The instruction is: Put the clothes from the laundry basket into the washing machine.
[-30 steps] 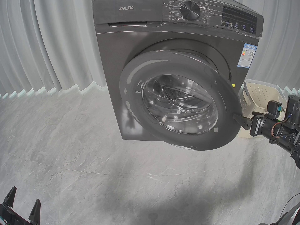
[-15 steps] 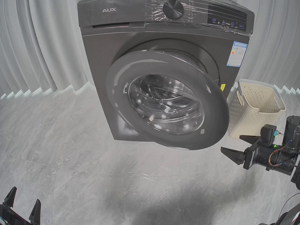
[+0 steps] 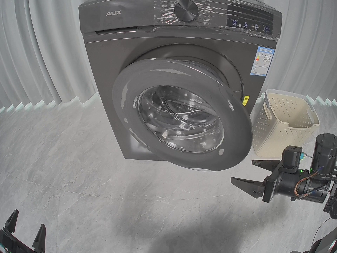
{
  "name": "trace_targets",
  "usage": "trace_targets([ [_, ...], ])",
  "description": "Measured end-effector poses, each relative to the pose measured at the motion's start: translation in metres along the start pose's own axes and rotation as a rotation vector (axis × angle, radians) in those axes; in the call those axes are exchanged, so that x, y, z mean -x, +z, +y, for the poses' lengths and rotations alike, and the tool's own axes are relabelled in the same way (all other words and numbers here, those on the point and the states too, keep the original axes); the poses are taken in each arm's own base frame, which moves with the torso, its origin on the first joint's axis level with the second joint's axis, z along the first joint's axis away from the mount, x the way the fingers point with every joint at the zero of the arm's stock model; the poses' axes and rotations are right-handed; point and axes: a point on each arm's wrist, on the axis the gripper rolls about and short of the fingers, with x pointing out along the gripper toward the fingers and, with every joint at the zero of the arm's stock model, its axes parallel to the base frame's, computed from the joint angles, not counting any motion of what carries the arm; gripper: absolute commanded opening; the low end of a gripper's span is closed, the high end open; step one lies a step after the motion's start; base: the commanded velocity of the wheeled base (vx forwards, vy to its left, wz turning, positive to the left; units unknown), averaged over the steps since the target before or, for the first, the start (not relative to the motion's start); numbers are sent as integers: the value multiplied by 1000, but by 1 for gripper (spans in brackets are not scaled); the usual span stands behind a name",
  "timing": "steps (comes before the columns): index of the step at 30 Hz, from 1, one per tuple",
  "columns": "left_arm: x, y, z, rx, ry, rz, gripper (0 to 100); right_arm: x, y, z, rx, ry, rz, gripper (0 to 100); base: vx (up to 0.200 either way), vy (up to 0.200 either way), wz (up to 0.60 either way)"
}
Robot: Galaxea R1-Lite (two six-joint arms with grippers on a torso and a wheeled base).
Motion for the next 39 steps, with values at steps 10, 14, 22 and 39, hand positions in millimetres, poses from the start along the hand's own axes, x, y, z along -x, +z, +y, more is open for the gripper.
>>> trace_targets([
  [10,0,0,0,-1,-2,0,100,-23,11,-1,6,12,-99,100,180,0,0],
  [14,0,0,0,-1,-2,0,100,-34,12,-3,11,10,-136,100,0,0,0],
  [22,0,0,0,-1,-1,0,100,-51,17,-13,9,-80,-186,100,0,0,0],
  [39,0,0,0,0,-2,1,100,-49,11,-2,28,-32,-236,100,129,0,0],
])
